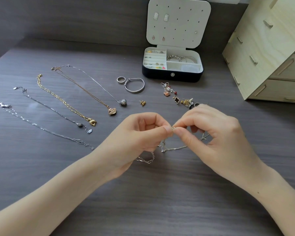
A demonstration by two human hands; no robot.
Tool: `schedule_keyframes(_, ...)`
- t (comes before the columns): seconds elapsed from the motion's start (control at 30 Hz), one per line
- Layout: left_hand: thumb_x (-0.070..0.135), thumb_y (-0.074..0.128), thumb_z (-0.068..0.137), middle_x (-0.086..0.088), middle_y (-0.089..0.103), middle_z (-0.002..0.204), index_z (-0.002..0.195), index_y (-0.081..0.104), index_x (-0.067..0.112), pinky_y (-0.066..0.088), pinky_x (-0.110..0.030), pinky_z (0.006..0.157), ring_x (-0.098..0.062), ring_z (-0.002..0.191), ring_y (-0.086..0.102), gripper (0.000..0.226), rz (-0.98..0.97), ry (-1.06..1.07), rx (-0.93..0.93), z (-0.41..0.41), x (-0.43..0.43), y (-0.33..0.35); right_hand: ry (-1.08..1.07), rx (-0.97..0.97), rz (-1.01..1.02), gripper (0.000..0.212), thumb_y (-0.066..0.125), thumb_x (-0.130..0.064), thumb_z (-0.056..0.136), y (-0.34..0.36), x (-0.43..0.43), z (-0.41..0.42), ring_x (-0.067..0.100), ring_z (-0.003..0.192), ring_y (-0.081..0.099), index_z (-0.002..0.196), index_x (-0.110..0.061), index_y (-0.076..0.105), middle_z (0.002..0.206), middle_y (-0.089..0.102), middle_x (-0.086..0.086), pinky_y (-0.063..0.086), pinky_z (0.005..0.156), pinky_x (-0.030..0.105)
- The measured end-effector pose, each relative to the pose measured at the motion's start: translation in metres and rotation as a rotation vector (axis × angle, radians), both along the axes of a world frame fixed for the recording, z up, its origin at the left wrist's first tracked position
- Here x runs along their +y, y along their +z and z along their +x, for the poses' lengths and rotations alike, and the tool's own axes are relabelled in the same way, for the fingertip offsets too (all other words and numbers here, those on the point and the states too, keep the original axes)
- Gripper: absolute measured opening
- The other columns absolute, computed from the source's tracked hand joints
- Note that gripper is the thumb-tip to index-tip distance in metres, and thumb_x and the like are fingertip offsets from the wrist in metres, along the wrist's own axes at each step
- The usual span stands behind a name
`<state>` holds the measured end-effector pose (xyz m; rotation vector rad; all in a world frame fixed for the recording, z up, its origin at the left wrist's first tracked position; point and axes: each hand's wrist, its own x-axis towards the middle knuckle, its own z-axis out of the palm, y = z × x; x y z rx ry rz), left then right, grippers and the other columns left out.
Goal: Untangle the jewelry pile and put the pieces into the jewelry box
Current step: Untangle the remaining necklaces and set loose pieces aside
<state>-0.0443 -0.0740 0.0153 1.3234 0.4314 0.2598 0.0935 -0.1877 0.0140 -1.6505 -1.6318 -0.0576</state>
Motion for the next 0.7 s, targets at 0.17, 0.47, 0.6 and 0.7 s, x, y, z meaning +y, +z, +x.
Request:
schedule_keyframes(0.17, 0.019, 0.060, 0.076, 0.011, 0.041, 0.048, 0.070, 0.061, 0.011, 0.025, -0.015, 0.046, -0.004, 0.045, 0.030, 0.010, 0.063, 0.021, 0.004, 0.0007, -0.0018, 0.0006, 0.008, 0.039, -0.016, 0.019, 0.056, -0.018, 0.088, -0.0024, -0.0003, 0.0002, 0.014, 0.068, 0.051, 0.078, -0.008, 0.068, 0.075, 0.062, -0.002, 0.041, 0.069, 0.019)
schedule_keyframes(0.47, 0.020, 0.059, 0.077, 0.012, 0.043, 0.050, 0.073, 0.062, 0.011, 0.025, -0.017, 0.047, -0.006, 0.048, 0.031, 0.011, 0.087, 0.037, -0.012, -0.0001, -0.0019, 0.0008, -0.026, 0.362, -0.100, 0.008, 0.063, -0.016, 0.083, 0.0002, -0.0015, -0.0049, 0.016, 0.068, 0.056, 0.080, -0.018, 0.071, 0.075, 0.066, -0.008, 0.043, 0.063, 0.015)
schedule_keyframes(0.6, 0.021, 0.060, 0.077, 0.013, 0.046, 0.050, 0.074, 0.063, 0.011, 0.027, -0.014, 0.046, -0.004, 0.047, 0.033, 0.011, 0.121, 0.059, -0.015, 0.0008, -0.0029, -0.0005, -0.028, 0.344, -0.075, 0.008, 0.064, -0.015, 0.083, -0.0004, -0.0016, -0.0054, 0.016, 0.068, 0.057, 0.081, -0.017, 0.071, 0.074, 0.067, -0.010, 0.043, 0.062, 0.014)
schedule_keyframes(0.7, 0.022, 0.060, 0.077, 0.014, 0.048, 0.050, 0.075, 0.064, 0.012, 0.028, -0.014, 0.046, -0.003, 0.047, 0.034, 0.011, 0.116, 0.054, -0.013, 0.0009, -0.0031, -0.0007, -0.030, 0.274, -0.036, 0.008, 0.063, -0.013, 0.084, -0.0012, -0.0017, -0.0054, 0.012, 0.072, 0.060, 0.082, -0.016, 0.071, 0.079, 0.068, -0.009, 0.043, 0.064, 0.014)
